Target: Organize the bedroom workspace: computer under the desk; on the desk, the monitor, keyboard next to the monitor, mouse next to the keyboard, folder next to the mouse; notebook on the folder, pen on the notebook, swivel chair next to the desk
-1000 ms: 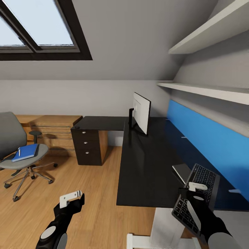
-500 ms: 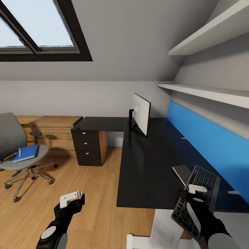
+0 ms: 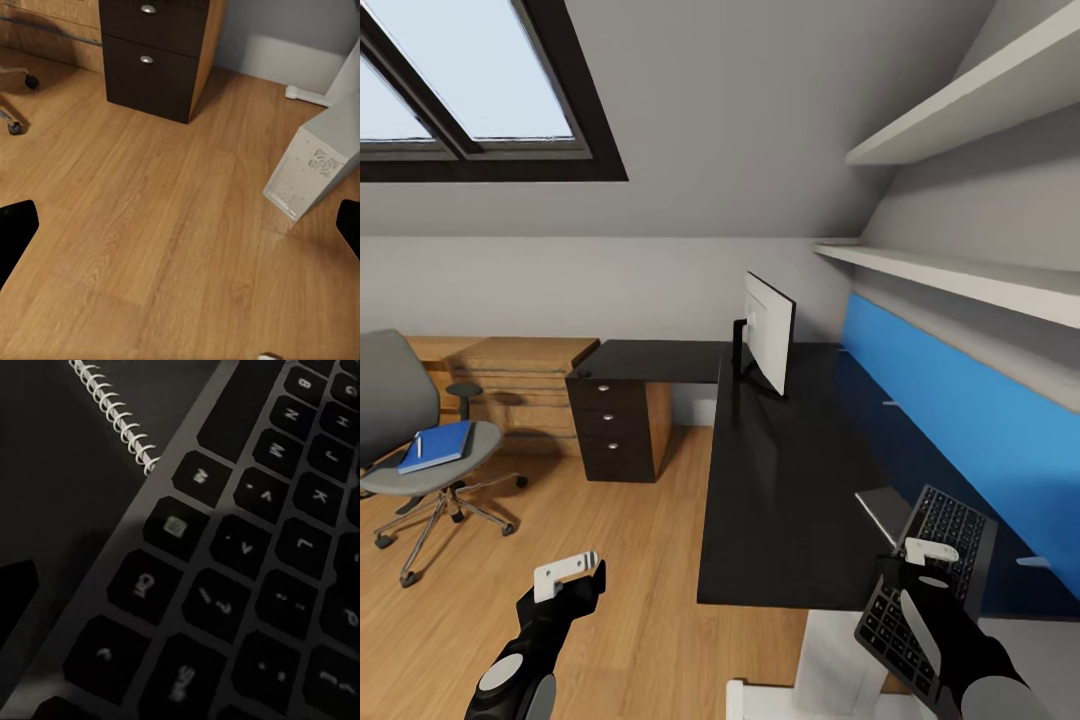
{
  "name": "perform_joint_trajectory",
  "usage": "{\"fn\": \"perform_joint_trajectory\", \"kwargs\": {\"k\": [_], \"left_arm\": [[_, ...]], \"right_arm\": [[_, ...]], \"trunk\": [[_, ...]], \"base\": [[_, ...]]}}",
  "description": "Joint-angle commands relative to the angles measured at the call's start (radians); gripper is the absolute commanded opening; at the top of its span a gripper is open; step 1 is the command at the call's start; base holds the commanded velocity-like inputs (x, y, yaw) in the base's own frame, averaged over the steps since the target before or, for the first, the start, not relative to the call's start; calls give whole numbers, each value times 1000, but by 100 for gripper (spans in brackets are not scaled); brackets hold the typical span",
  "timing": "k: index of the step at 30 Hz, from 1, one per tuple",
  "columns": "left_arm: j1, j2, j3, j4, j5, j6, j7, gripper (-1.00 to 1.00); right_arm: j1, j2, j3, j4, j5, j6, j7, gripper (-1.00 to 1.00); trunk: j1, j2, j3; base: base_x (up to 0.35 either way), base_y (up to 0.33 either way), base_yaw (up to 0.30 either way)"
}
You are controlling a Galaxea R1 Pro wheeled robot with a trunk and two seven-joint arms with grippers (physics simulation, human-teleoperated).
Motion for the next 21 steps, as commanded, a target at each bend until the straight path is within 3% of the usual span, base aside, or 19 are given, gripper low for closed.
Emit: {"fn": "perform_joint_trajectory", "kwargs": {"k": [1, 15, 21], "left_arm": [[0, -1, 0, -1, 11, 4, 5, 100], [0, -1, 0, -1, 11, 4, 5, 100], [0, -1, 0, 0, 9, 3, 6, 100]], "right_arm": [[0, 0, 1, -2, -6, 5, -4, 100], [0, 1, -1, -18, -7, 1, -5, 100], [5, 4, -3, -149, -11, 3, -6, 100]], "trunk": [[-4, 7, 2], [-58, 105, 46], [-81, 147, 65]], "base": [[0, 0, 0], [0, 0, 0], [0, 0, 0]]}}
